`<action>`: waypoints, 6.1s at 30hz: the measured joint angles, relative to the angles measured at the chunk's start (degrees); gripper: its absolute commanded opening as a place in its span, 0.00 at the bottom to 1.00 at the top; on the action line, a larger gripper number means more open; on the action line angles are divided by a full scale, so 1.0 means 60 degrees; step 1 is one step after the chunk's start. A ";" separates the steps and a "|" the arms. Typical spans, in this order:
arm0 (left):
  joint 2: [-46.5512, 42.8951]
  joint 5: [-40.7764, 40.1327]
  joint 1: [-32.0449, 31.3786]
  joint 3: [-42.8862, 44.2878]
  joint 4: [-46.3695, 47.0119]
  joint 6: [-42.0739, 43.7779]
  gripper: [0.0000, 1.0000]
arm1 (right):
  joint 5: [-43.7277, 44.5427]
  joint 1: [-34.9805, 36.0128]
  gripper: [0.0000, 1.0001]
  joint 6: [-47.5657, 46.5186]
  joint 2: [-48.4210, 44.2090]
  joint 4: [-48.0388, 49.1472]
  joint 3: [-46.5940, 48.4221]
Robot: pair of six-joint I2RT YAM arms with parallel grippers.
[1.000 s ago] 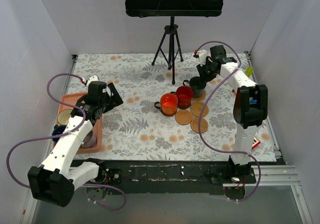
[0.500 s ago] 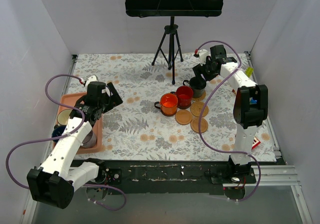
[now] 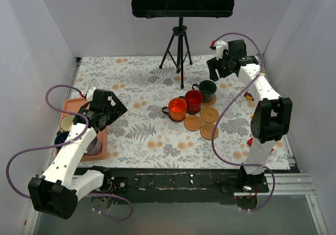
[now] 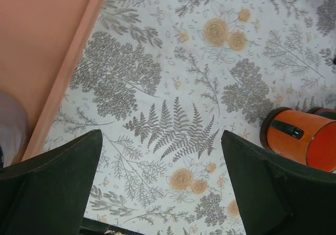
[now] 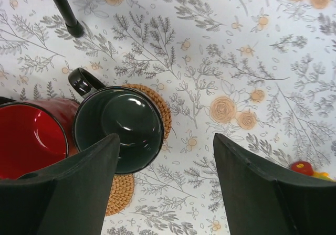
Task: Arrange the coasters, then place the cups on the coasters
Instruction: Place the cup on the coaster, then pick up the cup from the tray, then place the cup at the center of the board, then pick up the cup at the center of the board.
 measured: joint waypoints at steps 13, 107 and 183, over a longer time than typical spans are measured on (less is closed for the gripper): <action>-0.0532 -0.1209 0.0641 0.0415 -0.2871 -0.1723 0.98 | -0.0357 -0.0339 0.72 0.2036 -0.2033 0.0084 0.0827; 0.5045 0.0266 -0.4462 0.2973 -0.1100 -0.4787 0.00 | 0.0229 0.4696 0.57 0.6943 -0.7078 0.2878 -0.6706; 0.1410 0.1096 -0.0758 0.1931 0.0237 0.1894 0.98 | 0.1705 0.7300 0.51 0.4710 -0.1107 0.1515 -0.3315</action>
